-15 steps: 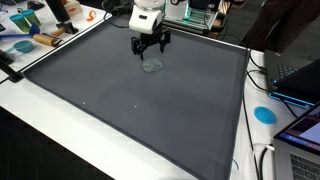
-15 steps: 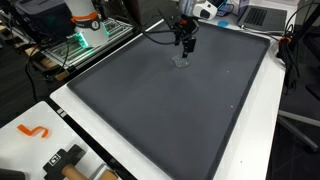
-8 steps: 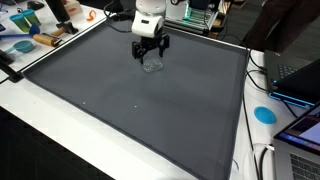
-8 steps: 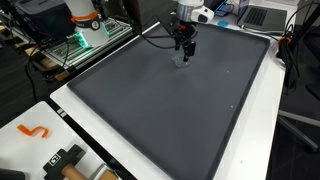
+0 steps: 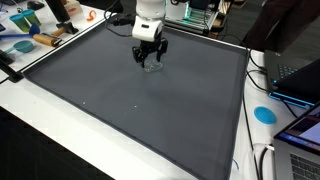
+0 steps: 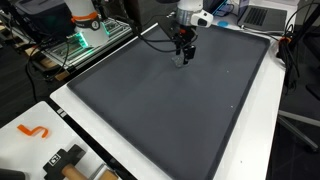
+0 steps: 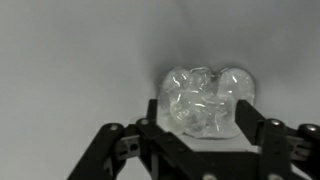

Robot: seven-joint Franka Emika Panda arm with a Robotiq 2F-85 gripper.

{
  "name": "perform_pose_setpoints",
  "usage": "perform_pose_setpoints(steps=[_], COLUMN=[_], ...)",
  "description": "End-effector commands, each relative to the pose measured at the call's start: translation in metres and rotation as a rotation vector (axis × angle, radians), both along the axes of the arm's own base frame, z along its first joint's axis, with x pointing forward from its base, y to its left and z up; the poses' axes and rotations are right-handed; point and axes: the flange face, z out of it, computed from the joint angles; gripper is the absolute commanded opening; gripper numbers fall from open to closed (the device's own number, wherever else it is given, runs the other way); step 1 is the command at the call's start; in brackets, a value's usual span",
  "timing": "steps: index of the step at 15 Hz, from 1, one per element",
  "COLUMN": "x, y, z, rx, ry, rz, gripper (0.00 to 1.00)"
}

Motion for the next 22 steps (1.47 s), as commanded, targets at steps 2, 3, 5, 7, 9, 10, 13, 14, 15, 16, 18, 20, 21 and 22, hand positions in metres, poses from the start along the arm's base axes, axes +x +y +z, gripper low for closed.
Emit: perform_pose_setpoints(steps=[2, 3, 5, 7, 9, 10, 13, 14, 15, 16, 18, 20, 21, 22], x=[-0.0023, -0.0023, -0.002, -0.0018, -0.0017, -0.0016, -0.0018, -0.0018, -0.0018, -0.0017, -0.0016, -0.0015, -0.0015, -0.0014], y=[-0.0038, -0.0037, -0.0035, -0.0028, -0.0021, -0.0019, -0.0018, -0.0019, -0.0019, -0.0019, -0.0018, -0.0012, -0.001, -0.0011], z=[-0.0072, -0.0073, -0.0068, -0.0051, -0.0037, -0.003, -0.0018, -0.0016, -0.0015, -0.0014, -0.0014, -0.0006, -0.0002, 0.0003], rx=[-0.006, -0.007, -0.009, -0.011, -0.014, -0.016, -0.02, -0.021, -0.022, -0.022, -0.022, -0.02, -0.017, -0.018], ry=[-0.01, -0.01, -0.012, -0.015, -0.018, -0.019, -0.02, -0.019, -0.02, -0.02, -0.019, -0.009, -0.009, -0.009], rz=[0.024, 0.026, 0.031, 0.037, 0.043, 0.047, 0.054, 0.056, 0.058, 0.06, 0.061, 0.047, 0.049, 0.046], gripper=[0.42, 0.35, 0.21, 0.07, 0.0, 0.0, 0.0, 0.01, 0.01, 0.01, 0.01, 0.29, 0.3, 0.36])
